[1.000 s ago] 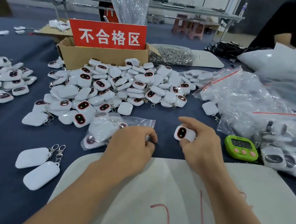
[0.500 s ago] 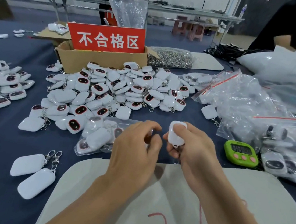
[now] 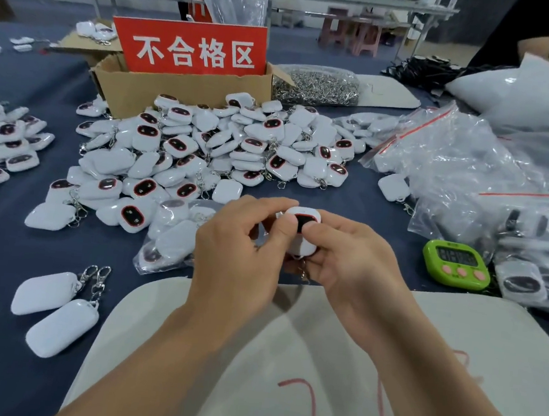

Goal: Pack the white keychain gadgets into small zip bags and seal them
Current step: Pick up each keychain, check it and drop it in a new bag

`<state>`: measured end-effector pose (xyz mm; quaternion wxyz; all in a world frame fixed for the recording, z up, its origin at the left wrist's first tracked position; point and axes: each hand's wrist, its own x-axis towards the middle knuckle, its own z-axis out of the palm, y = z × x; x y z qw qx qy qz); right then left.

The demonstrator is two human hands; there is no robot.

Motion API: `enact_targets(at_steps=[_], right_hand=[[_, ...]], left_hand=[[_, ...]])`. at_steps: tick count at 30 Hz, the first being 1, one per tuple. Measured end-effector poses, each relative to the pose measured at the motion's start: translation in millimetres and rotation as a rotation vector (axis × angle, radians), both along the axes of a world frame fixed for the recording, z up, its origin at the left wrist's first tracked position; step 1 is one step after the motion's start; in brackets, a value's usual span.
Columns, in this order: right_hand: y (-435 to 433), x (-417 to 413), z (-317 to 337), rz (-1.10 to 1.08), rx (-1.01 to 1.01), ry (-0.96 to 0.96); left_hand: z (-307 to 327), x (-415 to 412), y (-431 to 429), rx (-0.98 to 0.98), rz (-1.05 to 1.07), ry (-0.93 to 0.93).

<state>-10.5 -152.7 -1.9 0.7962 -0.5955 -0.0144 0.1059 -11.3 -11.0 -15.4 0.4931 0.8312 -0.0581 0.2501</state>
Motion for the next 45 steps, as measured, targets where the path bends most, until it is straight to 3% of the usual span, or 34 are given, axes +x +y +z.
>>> enact_targets(at_steps=[8, 20, 27, 38, 45], right_hand=[[2.9, 1.8, -2.7, -0.025, -0.074, -0.059], [1.6, 0.4, -1.2, 0.045, -0.005, -0.08], [4.5, 1.6, -6.4, 0.013, -0.209, -0.104], [1.4, 3.9, -6.4, -0.036, -0.237, -0.107], [3.6, 3.0, -5.4, -0.071, -0.354, -0.188]], left_hand=[[0.6, 1.3, 0.0, -0.025, -0.008, -0.001], [3.1, -0.1, -2.1, -0.034, 0.003, -0.011], [1.3, 3.7, -1.0, -0.036, 0.023, 0.034], [-1.7, 4.4, -0.3, -0.073, -0.021, 0.02], [-0.8, 1.2, 3.7, -0.042, -0.021, -0.004]])
